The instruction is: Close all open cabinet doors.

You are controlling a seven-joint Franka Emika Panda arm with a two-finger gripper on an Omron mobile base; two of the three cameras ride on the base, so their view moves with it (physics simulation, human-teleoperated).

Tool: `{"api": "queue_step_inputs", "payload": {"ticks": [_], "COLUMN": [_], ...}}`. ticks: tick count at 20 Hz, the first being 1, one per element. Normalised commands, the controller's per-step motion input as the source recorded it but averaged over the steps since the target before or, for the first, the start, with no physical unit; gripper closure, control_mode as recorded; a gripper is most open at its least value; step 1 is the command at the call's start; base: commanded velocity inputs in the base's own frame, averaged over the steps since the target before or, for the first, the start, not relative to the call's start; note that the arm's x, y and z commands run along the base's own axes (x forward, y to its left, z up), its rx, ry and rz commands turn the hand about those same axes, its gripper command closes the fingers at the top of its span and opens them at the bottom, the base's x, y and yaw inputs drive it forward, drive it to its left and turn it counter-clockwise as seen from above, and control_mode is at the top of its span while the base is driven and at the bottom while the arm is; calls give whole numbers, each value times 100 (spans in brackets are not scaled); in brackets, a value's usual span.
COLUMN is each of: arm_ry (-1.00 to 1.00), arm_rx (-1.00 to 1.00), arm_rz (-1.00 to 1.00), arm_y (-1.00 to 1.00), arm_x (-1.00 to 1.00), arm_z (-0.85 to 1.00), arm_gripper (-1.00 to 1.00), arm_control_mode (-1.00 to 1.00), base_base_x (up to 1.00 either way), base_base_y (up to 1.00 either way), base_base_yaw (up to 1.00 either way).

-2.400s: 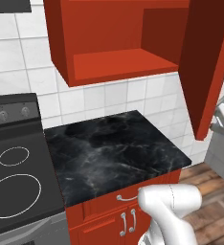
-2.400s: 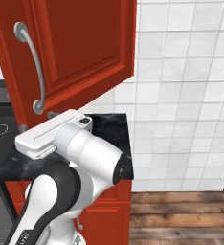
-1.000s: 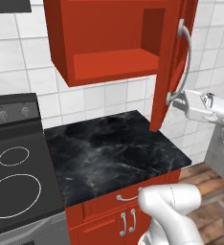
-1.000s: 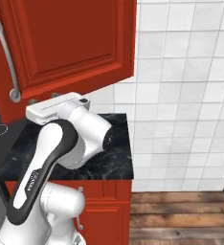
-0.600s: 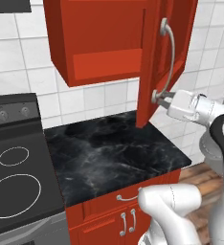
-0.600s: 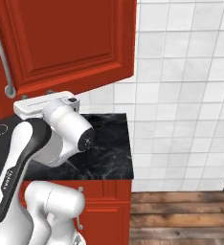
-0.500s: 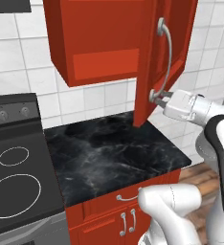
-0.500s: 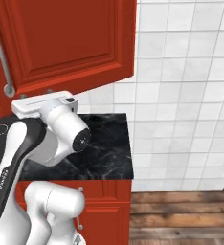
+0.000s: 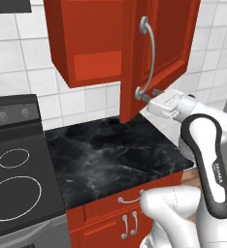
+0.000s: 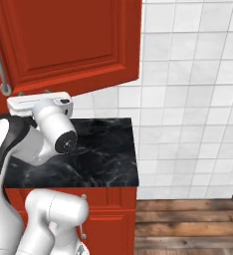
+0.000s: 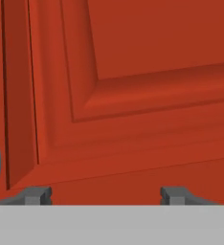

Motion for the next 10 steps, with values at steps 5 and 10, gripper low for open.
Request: {"api": "queue_step_inputs", "payload": {"ticks": [5, 10], "arm_ry": [0, 0], "arm_rx": [0, 0], "arm_rz": [-11, -11], "arm_y": [32, 30], "arm_x": [30, 36], "arm_z": [0, 0], "arm_gripper": [-100, -100], "arm_control_mode": [-100, -100], "base_base_x": [0, 0], "base_base_y": [0, 0], "base_base_yaw": [0, 0]}}
